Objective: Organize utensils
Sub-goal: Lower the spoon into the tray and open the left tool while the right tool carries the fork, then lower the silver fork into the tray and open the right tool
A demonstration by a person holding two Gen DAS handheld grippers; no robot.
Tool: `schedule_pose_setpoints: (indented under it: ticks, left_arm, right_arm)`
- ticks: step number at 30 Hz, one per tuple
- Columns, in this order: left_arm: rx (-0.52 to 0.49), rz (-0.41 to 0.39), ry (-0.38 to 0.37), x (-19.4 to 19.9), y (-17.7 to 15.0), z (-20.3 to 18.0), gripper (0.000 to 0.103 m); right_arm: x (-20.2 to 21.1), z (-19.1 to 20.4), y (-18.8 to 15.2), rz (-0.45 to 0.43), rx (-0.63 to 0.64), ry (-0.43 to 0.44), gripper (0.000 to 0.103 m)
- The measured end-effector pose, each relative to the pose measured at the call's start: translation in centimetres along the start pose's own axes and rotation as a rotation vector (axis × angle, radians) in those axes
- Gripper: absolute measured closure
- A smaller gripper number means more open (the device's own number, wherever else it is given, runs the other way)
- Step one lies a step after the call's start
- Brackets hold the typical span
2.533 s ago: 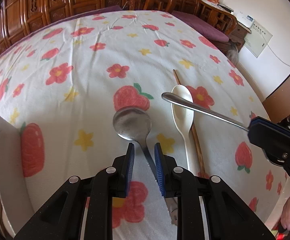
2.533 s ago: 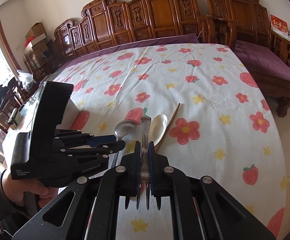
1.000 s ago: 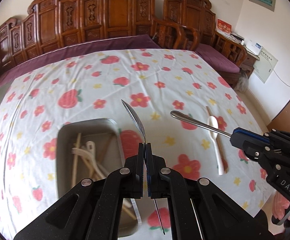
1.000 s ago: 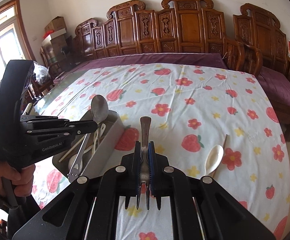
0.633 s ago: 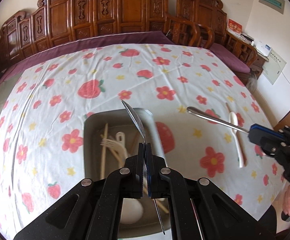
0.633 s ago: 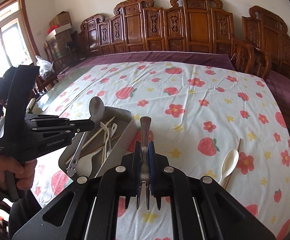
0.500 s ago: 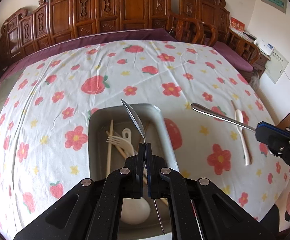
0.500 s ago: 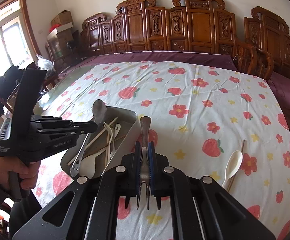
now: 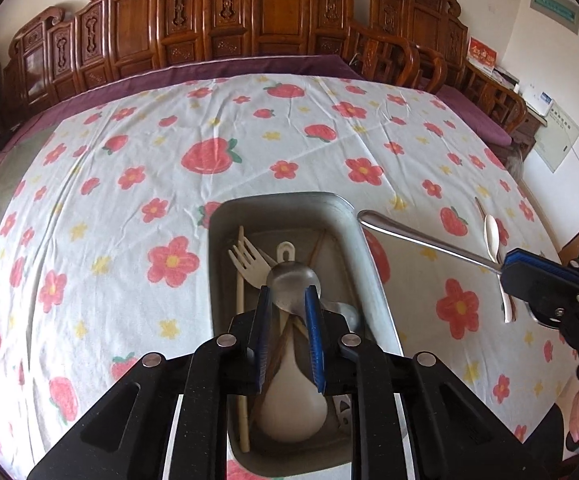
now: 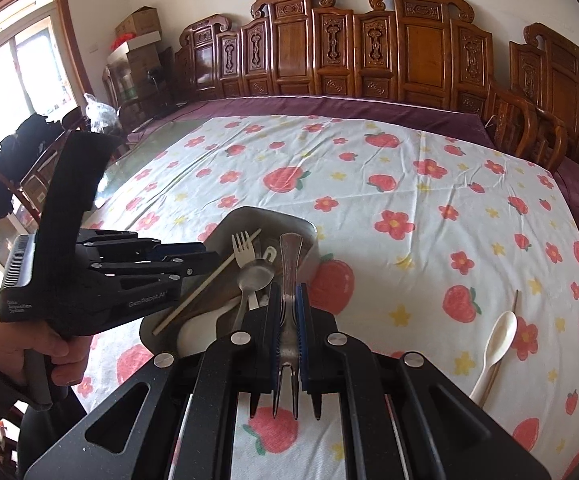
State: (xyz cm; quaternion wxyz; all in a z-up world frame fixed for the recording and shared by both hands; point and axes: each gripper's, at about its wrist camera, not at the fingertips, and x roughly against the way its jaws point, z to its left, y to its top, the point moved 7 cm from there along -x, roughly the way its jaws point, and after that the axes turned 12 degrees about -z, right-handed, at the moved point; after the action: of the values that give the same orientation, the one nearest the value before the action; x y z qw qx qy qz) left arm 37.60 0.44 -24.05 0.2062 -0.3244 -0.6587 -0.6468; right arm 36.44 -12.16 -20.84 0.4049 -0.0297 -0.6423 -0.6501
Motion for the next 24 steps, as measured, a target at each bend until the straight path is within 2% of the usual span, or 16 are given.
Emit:
schedule_pose_setpoints:
  ticks: [2,5,9,14,17,19,20,21,24]
  left_arm:
    - [-0.007,-0.014,0.005,0.7,0.1,0.5,0.087]
    - [-0.014,-0.035,0.014,1.8,0.1,1.5,0.080]
    - [-0.009,-0.046,0.023,3.2,-0.2,3.2,0.078]
    - [-0.007,-0.054,0.045,4.3,-0.5,5.3,0.072]
    - [-0.011,-0.066,0.060,5.0,-0.6,6.6,0.057]
    - [-0.020,-0.082,0.074,5.5,-0.5,7.2,0.054]
    - [-0.023,-0.086,0.081,5.7,-0.6,7.6,0.048]
    - [-0.024,-0.093,0.086,5.9,-0.6,7.9,0.042]
    - [-0.028,-0.113,0.107,6.4,-0.6,8.8,0.032]
  right_arm:
    - [-0.6,0.7,0.1,0.005,0.005,0.006,0.094]
    - [-1.7,2.0,0.2,0.017,0.016,0.013,0.094]
    - [-3.7,3.4,-0.1,0.047,0.031,0.007,0.094]
    - [-6.4,4.7,-0.5,0.086,0.059,-0.053,0.094]
    - [-7.7,4.9,-0.7,0.101,0.057,-0.093,0.094]
    - [-8.4,5.0,-0.7,0.107,0.055,-0.121,0.094]
    - [-8.7,5.0,-0.7,0.112,0.049,-0.130,0.094]
    - [-9.0,4.8,-0.8,0.116,0.042,-0.137,0.094]
    - [-9.8,4.7,-1.2,0.130,0.016,-0.133,0.094]
